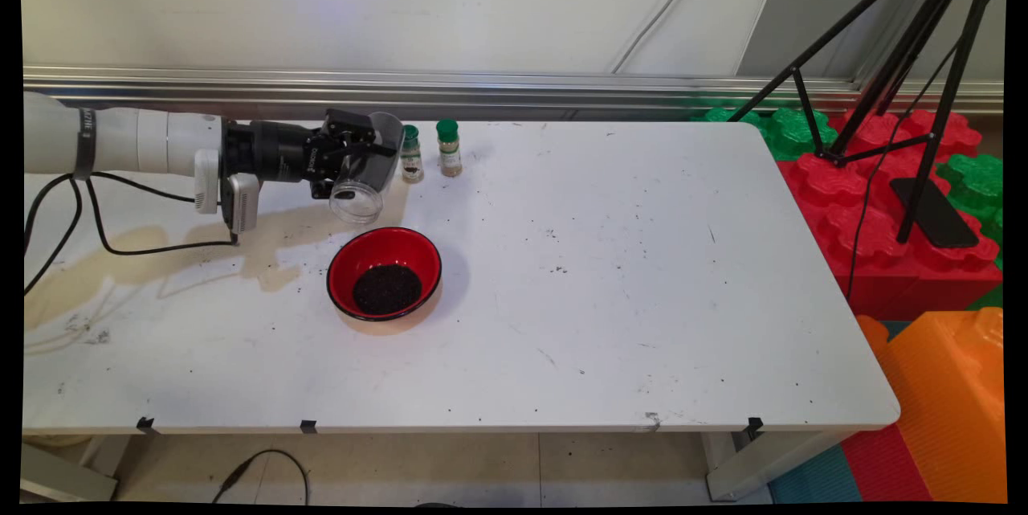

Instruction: Pour the black seasoning powder in the red bowl

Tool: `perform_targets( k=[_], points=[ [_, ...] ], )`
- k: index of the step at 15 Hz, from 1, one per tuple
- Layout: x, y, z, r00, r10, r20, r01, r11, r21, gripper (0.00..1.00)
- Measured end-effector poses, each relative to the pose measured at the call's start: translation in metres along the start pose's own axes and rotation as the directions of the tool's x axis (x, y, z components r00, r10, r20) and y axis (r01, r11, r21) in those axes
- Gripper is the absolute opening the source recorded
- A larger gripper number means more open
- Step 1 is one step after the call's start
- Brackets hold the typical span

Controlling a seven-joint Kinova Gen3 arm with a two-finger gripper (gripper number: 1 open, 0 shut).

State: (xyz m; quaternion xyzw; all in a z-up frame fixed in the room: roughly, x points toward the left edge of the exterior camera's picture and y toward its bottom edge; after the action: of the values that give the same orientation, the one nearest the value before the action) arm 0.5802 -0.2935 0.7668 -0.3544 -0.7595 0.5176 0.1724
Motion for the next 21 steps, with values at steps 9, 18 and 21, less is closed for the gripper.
perform_targets(
  k=[9,18,21],
  points=[
    [0.006,-0.003,0.001,0.993,0.122,0.004,-0.122,0.992,0.022,0.00],
    [0.013,-0.009,0.002,0.966,0.259,0.005,-0.259,0.964,0.051,0.00],
    [0.015,-0.010,0.003,0.954,0.299,0.006,-0.299,0.952,0.060,0.00]
  ],
)
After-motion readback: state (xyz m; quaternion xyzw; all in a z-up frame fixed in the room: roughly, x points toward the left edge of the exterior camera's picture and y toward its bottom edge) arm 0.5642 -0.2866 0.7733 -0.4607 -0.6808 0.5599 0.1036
